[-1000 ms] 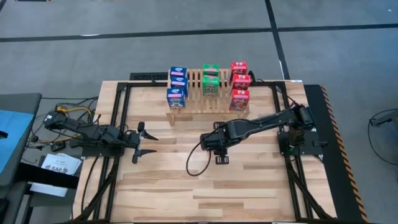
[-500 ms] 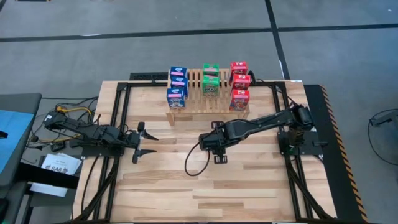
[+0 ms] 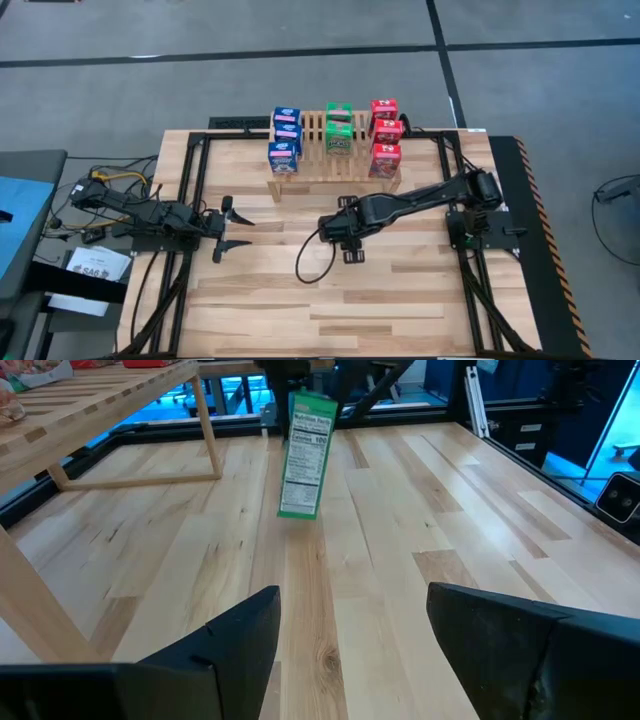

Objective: Stack cereal on shelf
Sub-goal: Put the green cereal box on the shelf aligned with the other green cereal boxes

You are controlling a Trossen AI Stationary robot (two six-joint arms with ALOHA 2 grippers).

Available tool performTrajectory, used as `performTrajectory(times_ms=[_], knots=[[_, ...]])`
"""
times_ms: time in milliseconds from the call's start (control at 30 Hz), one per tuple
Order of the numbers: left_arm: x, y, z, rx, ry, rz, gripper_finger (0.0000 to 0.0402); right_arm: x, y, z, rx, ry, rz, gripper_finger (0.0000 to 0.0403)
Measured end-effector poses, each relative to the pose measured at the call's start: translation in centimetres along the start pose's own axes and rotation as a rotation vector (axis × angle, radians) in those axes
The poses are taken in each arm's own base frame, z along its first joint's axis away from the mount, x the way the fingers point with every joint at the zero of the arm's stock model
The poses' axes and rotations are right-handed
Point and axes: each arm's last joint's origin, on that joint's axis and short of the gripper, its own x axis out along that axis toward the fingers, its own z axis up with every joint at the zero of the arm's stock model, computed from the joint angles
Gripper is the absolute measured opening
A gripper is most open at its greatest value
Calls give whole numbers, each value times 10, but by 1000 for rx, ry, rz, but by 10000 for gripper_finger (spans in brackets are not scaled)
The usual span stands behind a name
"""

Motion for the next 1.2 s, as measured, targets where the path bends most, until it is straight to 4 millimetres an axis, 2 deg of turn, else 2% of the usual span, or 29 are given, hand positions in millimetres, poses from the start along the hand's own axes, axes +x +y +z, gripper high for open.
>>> performTrajectory(times_ms=[133, 733, 967, 1200], knots=[[0, 0, 0, 0, 0, 0, 244, 11, 2, 2, -1, 14, 1, 228], [0, 0, 0, 0, -1, 0, 244, 13, -2, 3, 4, 19, -3, 271], [0, 0, 0, 0, -1, 0, 244, -20, -9, -1, 20, -70, 0, 272], [0, 0, 0, 0, -1, 0, 244, -75, -16, -13, 86, -224, 14, 273]])
